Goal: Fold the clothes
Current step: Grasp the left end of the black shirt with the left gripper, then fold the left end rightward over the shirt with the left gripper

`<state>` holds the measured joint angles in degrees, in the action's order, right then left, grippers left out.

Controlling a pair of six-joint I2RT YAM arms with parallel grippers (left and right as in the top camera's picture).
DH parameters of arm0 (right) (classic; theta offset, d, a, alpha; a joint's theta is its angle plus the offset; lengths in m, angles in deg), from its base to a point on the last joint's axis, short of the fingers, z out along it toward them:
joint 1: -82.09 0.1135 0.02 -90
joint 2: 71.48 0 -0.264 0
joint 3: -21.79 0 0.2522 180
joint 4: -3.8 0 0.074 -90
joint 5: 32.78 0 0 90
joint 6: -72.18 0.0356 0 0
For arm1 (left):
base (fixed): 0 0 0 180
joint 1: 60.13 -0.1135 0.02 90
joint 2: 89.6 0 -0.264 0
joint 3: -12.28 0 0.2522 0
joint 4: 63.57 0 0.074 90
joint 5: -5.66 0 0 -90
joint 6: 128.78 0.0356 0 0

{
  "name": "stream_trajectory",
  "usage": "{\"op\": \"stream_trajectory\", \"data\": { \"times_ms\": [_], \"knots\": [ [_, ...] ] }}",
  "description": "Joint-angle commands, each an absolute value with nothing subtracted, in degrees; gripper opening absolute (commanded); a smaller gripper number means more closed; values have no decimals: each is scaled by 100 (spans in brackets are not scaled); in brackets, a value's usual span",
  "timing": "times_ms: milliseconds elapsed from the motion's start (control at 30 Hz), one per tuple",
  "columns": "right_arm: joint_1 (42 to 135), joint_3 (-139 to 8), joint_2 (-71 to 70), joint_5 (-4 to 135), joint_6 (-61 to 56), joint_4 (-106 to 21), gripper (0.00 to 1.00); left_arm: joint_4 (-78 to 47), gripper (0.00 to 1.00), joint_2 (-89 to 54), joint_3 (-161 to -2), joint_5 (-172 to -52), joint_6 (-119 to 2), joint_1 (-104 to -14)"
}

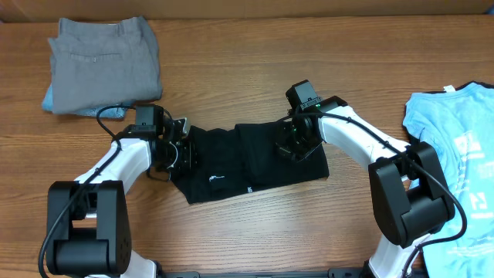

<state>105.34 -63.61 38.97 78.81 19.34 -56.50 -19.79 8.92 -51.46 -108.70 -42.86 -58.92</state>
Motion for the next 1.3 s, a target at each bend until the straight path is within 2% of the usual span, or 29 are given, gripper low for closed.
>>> {"op": "stream_trajectory", "data": {
  "times_ms": [0,33,67,300,500,667,867,1267],
  "knots": [
    [10527,-6431,3923,7828,1884,-5635,11,-2018,18,1041,-4984,-10990,-4376,-5769],
    [10527,-6431,3923,7828,1884,-5635,10,-2016,6,1041,-4986,-10990,-4376,-5769],
    [10527,-6431,3923,7828,1884,-5639,10,-2003,4,1041,-4986,-10988,-4374,-5769],
    [10451,-6433,3919,8265,1537,-5738,9,-1251,4,1034,-5320,-10682,-4336,-6313],
    [10223,-6435,3808,8298,1469,-5847,8,377,4,1034,-6566,-9952,-4070,-7063],
    [9992,-6437,3606,8302,1471,-5845,10,1289,4,1034,-7740,-9748,-4004,-7245],
    [9837,-6437,3576,8305,1469,-5851,10,1529,4,1034,-8547,-9919,-4210,-6786],
    [9834,-6437,3578,8300,1366,-5851,10,1230,4,1036,-8603,-9912,-4961,-4934]
  ]
}}
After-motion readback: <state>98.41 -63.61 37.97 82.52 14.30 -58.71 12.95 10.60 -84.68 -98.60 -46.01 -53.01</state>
